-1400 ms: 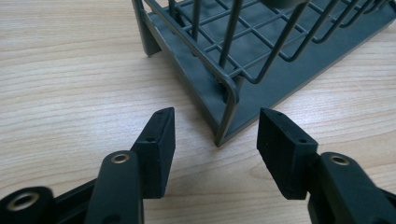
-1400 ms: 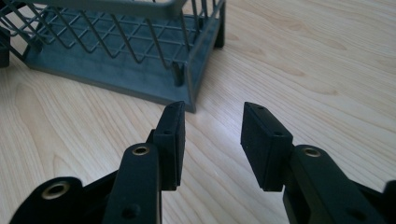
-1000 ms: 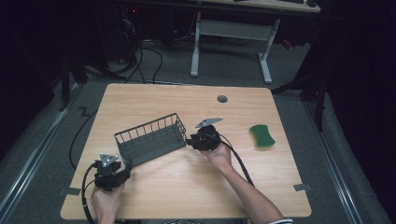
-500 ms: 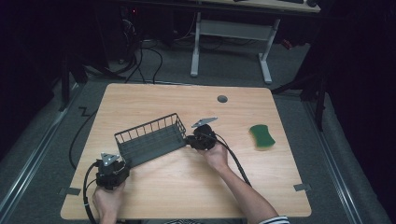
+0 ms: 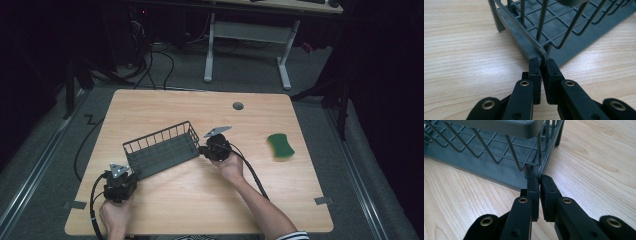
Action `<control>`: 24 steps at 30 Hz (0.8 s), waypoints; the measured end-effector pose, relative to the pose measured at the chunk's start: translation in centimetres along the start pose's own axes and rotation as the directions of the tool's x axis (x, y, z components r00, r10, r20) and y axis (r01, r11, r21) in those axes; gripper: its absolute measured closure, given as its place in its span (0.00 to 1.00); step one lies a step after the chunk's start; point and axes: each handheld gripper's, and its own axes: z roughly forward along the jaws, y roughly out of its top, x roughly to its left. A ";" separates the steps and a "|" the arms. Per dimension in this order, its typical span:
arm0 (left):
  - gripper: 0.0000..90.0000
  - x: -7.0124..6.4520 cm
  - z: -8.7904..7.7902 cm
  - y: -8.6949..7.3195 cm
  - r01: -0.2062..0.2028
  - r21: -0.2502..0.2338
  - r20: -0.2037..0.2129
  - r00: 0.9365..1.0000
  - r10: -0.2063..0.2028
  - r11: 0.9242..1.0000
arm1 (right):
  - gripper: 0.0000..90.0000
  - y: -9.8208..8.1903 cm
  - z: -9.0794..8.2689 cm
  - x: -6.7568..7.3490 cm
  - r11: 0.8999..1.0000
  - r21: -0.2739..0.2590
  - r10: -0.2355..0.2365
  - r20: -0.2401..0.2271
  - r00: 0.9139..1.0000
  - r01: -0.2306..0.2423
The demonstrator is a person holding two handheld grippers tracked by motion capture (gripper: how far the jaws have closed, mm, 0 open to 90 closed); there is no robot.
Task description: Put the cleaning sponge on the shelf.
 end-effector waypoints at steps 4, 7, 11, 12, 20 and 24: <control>0.96 -0.3 0.1 0.1 -0.019 0.004 0.004 1.000 0.019 1.000 | 0.96 -0.1 -0.1 -0.2 1.000 0.001 0.005 0.002 1.000 -0.005; 0.96 -0.6 0.3 0.3 -0.026 0.000 0.013 1.000 0.026 1.000 | 0.96 -0.3 -0.4 -0.4 1.000 0.001 0.013 0.006 1.000 -0.013; 0.96 -1.1 0.7 0.6 -0.045 0.001 0.032 0.998 0.045 0.999 | 0.97 -0.8 -0.9 -1.0 1.000 -0.005 0.030 0.009 1.000 -0.030; 0.96 -1.3 0.8 0.7 -0.049 0.002 0.037 0.998 0.049 0.999 | 0.96 -0.9 -1.1 -1.2 0.999 -0.003 0.033 0.014 0.999 -0.033; 0.96 -3.1 2.0 2.2 -0.082 0.001 0.091 0.993 0.081 0.997 | 0.97 -2.0 -2.7 -2.9 0.998 -0.020 0.064 0.048 0.997 -0.063; 0.96 -4.4 2.9 2.9 -0.109 0.004 0.117 0.987 0.108 0.994 | 0.97 -2.9 -3.8 -4.1 0.995 -0.031 0.097 0.067 0.993 -0.095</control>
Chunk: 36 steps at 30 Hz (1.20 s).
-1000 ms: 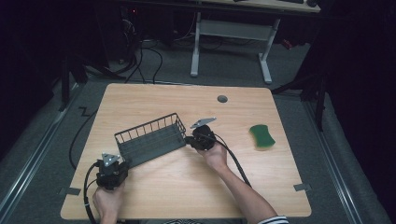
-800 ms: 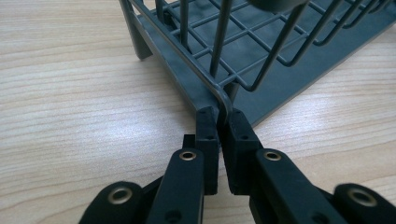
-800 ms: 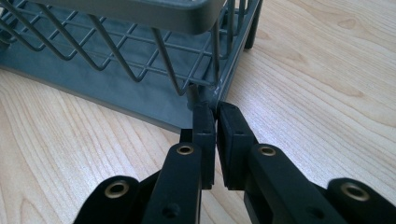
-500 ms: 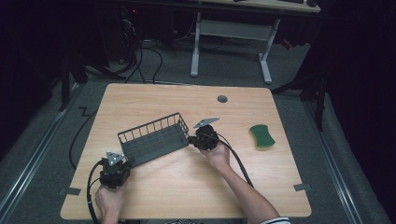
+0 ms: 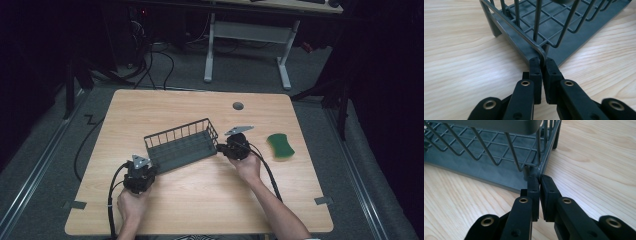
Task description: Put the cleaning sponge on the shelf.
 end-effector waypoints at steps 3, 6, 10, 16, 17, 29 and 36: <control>0.96 -0.9 0.7 0.7 -0.021 0.005 0.019 1.000 0.021 1.000 | 0.97 -0.5 -0.7 -1.0 1.000 -0.002 0.019 0.019 1.000 -0.019; 0.96 -1.5 1.4 1.5 -0.026 0.004 0.043 0.999 0.026 1.000 | 0.97 -0.8 -1.5 -2.0 0.999 -0.005 0.035 0.038 0.999 -0.035; 0.96 -2.4 2.2 2.4 -0.031 0.003 0.074 0.997 0.031 0.999 | 0.97 -1.3 -2.4 -3.1 0.999 -0.010 0.052 0.064 0.997 -0.052; 0.96 -3.8 3.5 3.7 -0.055 0.010 0.104 0.993 0.054 0.998 | 0.97 -2.1 -3.6 -4.7 0.996 -0.024 0.088 0.090 0.992 -0.087; 0.96 -4.0 3.7 3.9 -0.059 0.011 0.107 0.993 0.058 0.998 | 0.97 -2.2 -3.8 -4.9 0.995 -0.024 0.097 0.094 0.991 -0.095; 0.96 -5.7 6.1 6.2 -0.085 0.016 0.137 0.987 0.082 0.996 | 0.97 -4.0 -5.9 -7.0 0.989 -0.051 0.143 0.143 0.979 -0.137; 0.96 -5.8 7.4 7.8 -0.075 0.024 0.145 0.987 0.071 0.997 | 0.97 -4.2 -6.5 -7.7 0.987 -0.059 0.156 0.167 0.973 -0.148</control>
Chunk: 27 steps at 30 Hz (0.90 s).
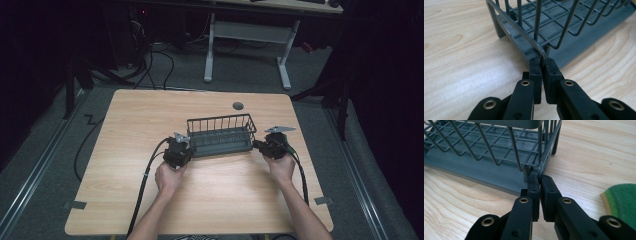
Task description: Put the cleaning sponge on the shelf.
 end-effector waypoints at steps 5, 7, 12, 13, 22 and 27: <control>0.96 0.1 0.5 0.5 0.006 0.001 0.000 1.000 -0.006 1.000 | 0.97 -0.1 0.0 -0.2 1.000 -0.002 0.010 0.009 1.000 -0.010; 0.96 0.1 0.6 0.5 0.004 0.002 -0.002 1.000 -0.004 1.000 | 0.97 -0.1 0.1 -0.4 1.000 -0.003 0.014 0.014 1.000 -0.014; 0.96 -0.3 0.7 0.3 -0.012 0.010 -0.006 1.000 0.012 1.000 | 0.96 -0.1 0.3 -0.4 1.000 -0.001 0.018 0.026 0.999 -0.018; 0.96 -0.3 0.7 0.2 -0.014 0.012 -0.008 1.000 0.014 1.000 | 0.96 -0.1 0.4 -0.4 1.000 -0.001 0.018 0.029 0.999 -0.018; 0.94 -0.6 0.7 -0.6 -0.016 0.023 -0.003 1.000 0.016 1.000 | 0.95 -0.3 1.1 -0.4 1.000 0.016 0.010 0.037 0.999 -0.010; 0.81 -0.2 0.2 -0.8 -0.003 0.005 0.013 1.000 0.003 1.000 | 0.71 -0.3 1.3 -0.2 0.999 0.030 0.014 0.038 0.999 -0.015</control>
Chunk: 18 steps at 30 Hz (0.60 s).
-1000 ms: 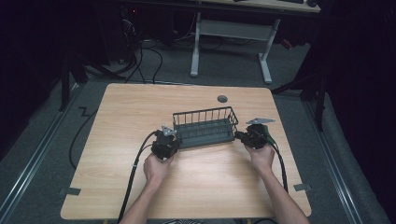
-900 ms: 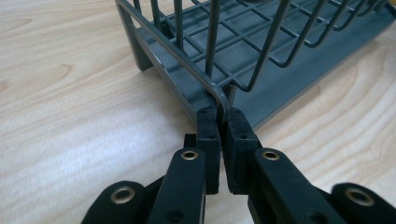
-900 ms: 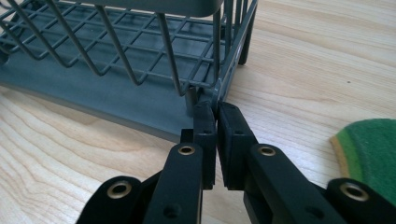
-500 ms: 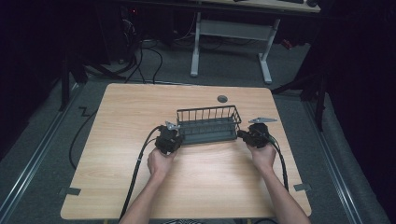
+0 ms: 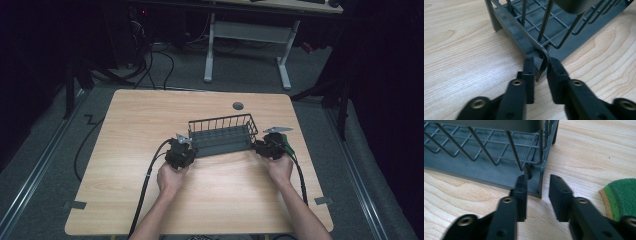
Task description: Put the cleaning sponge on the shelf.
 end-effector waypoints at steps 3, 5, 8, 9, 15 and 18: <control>0.64 0.0 -0.4 -0.2 -0.005 -0.005 -0.016 1.000 0.005 1.000 | 0.59 0.0 -0.3 0.1 1.000 -0.004 0.004 0.010 1.000 -0.004; 0.56 0.1 -0.7 -0.4 -0.012 -0.007 -0.027 1.000 0.012 1.000 | 0.54 0.0 -0.6 0.2 1.000 -0.003 -0.004 0.014 1.000 0.004; 0.48 0.3 -1.2 -0.9 -0.011 -0.020 -0.036 0.999 0.010 1.000 | 0.49 -0.2 -1.3 0.4 1.000 -0.011 -0.029 0.035 0.999 0.029; 0.46 0.4 -1.4 -1.1 -0.011 -0.021 -0.041 0.999 0.010 1.000 | 0.47 -0.6 -1.8 0.4 0.998 -0.039 -0.040 0.060 0.997 0.042; 0.43 1.5 -2.8 -2.4 -0.004 -0.039 -0.071 0.997 0.001 0.999 | 0.44 -1.1 -2.8 -0.2 0.998 -0.037 -0.040 0.065 0.997 0.042; 0.42 2.2 -3.4 -3.1 0.001 -0.036 -0.098 0.995 -0.005 0.999 | 0.44 -1.4 -3.6 -0.7 0.997 -0.068 -0.021 0.072 0.997 0.026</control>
